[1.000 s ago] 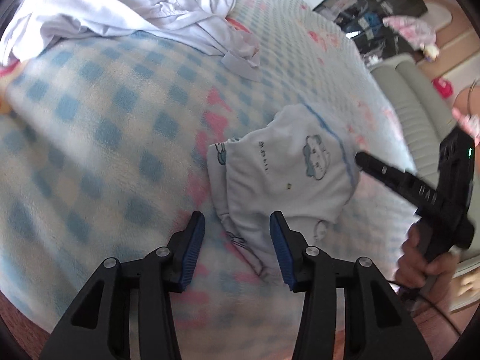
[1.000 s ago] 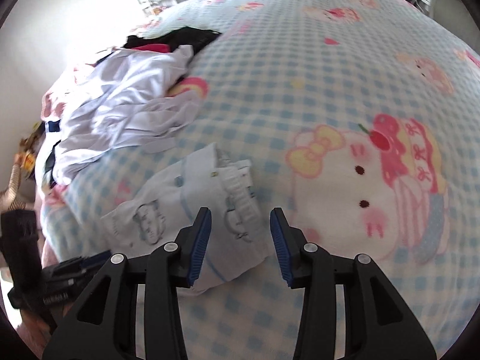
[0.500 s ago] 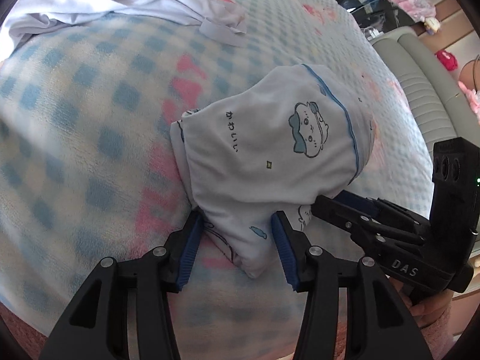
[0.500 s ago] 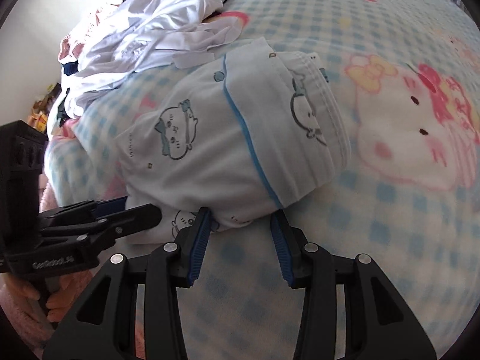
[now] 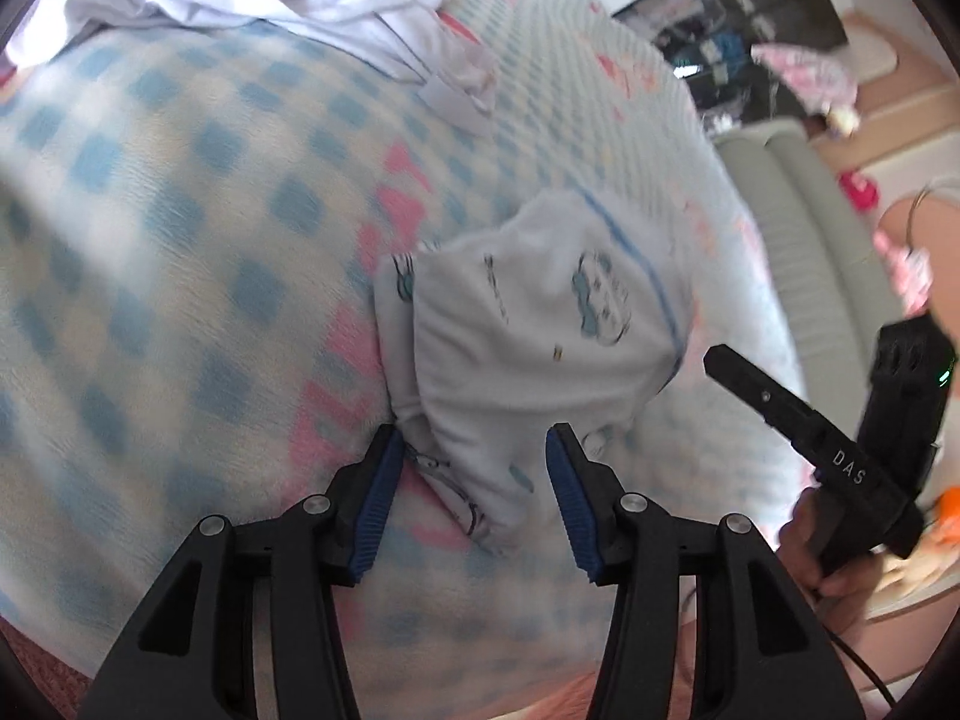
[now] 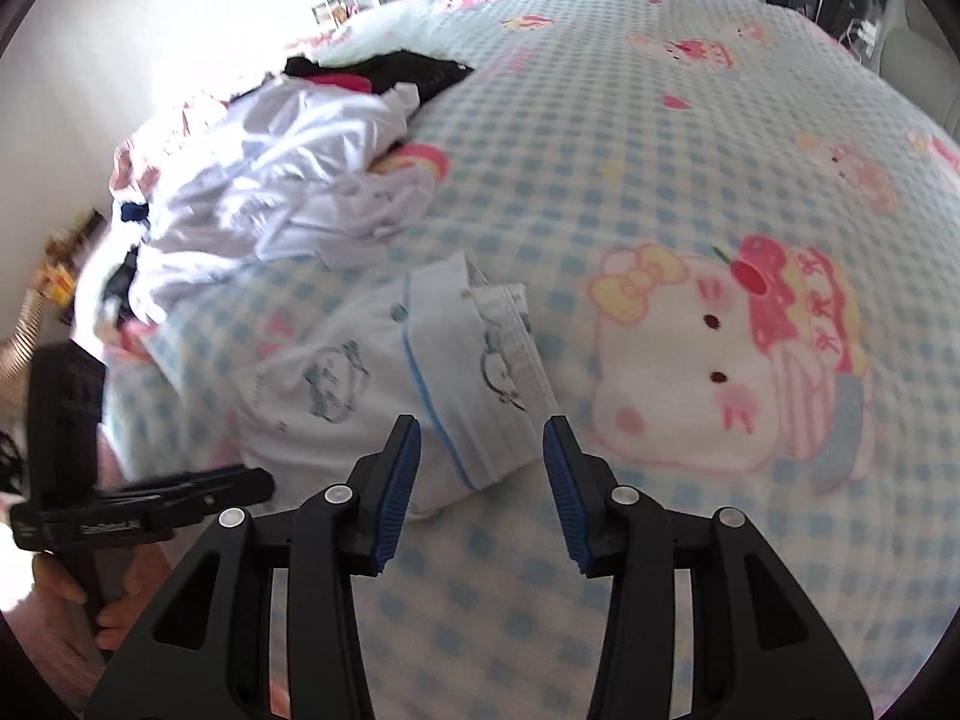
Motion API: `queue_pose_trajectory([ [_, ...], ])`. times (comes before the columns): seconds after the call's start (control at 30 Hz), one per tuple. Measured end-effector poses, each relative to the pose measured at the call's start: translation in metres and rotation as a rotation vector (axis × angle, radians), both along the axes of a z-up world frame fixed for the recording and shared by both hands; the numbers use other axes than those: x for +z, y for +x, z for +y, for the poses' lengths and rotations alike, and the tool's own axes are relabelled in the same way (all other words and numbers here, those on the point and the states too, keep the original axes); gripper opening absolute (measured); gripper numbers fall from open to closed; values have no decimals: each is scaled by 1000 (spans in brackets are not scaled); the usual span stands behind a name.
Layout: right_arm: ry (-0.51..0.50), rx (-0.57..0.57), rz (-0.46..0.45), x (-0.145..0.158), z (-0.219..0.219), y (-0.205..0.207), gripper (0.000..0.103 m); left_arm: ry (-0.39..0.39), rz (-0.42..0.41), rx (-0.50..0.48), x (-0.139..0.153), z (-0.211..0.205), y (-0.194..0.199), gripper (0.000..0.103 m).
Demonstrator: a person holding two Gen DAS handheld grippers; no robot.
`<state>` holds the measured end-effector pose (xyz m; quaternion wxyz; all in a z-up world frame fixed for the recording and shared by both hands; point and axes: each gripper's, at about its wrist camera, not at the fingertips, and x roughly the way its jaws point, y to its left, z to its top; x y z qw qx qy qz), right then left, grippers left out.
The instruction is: Fold clothes
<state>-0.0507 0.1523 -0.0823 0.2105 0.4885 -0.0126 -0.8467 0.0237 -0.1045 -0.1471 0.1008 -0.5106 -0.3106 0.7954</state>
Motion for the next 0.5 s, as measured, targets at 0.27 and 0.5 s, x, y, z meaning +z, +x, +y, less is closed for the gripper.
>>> queue_pose_trajectory([
  [0.27,120,21,-52,-19,-28,-29,51,-48,-50,61,5,-15,-11,49],
  [0.5,49,49,-127,-25,-26,-54,66,130,-35,45,-5,-32,-14,56],
])
